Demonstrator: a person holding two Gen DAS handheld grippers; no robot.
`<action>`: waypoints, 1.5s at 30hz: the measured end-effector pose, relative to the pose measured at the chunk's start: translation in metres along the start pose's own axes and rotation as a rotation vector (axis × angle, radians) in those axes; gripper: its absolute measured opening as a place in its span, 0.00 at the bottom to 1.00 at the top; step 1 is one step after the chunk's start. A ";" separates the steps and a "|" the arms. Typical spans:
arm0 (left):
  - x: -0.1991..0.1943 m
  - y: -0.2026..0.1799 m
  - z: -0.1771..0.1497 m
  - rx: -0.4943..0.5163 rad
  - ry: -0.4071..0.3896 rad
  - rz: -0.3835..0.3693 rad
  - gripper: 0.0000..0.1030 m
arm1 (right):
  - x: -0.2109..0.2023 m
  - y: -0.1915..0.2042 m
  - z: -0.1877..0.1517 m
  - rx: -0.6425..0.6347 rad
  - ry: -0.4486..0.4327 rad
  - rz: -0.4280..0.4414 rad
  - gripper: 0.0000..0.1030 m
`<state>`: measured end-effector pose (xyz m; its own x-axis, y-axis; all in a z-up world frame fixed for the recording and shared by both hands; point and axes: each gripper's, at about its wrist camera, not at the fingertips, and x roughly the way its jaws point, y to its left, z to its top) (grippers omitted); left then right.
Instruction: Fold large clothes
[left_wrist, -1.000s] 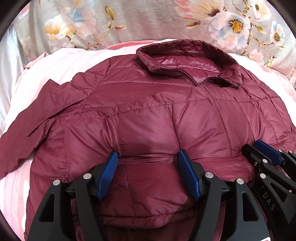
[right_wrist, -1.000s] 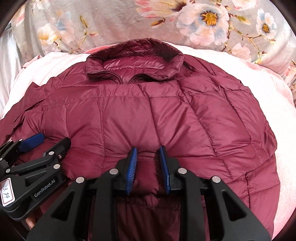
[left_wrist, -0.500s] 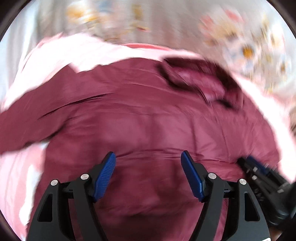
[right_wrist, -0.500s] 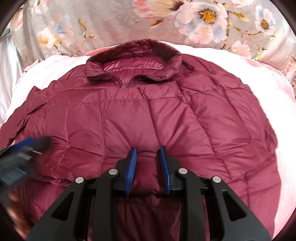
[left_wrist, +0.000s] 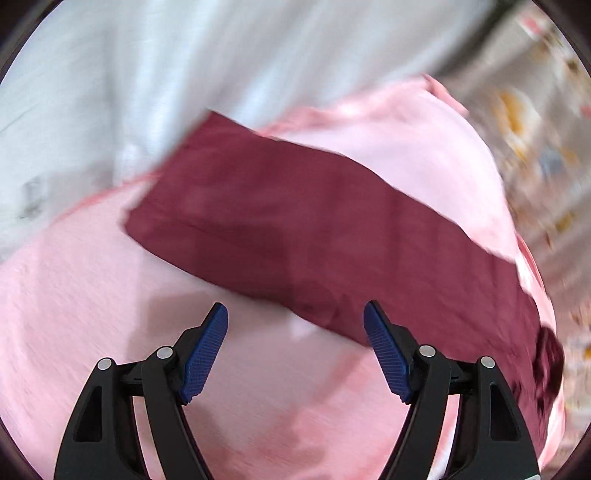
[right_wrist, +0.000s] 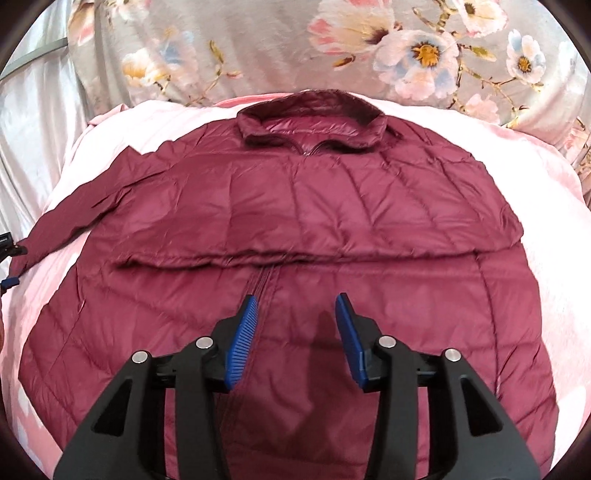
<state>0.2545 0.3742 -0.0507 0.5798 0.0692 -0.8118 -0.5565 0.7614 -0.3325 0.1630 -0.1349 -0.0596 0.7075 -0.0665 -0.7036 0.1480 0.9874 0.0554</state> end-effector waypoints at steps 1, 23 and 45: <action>0.002 0.006 0.003 -0.018 -0.003 -0.001 0.71 | 0.000 0.003 -0.002 -0.002 0.003 -0.004 0.42; -0.148 -0.274 -0.077 0.626 -0.194 -0.490 0.00 | -0.017 -0.029 -0.012 0.106 -0.038 -0.049 0.47; -0.090 -0.319 -0.173 0.663 0.127 -0.537 0.63 | -0.042 -0.068 0.028 0.117 -0.135 -0.073 0.64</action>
<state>0.2773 0.0134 0.0451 0.5719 -0.4504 -0.6856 0.2590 0.8922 -0.3701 0.1428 -0.2037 -0.0135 0.7771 -0.1636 -0.6078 0.2761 0.9564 0.0956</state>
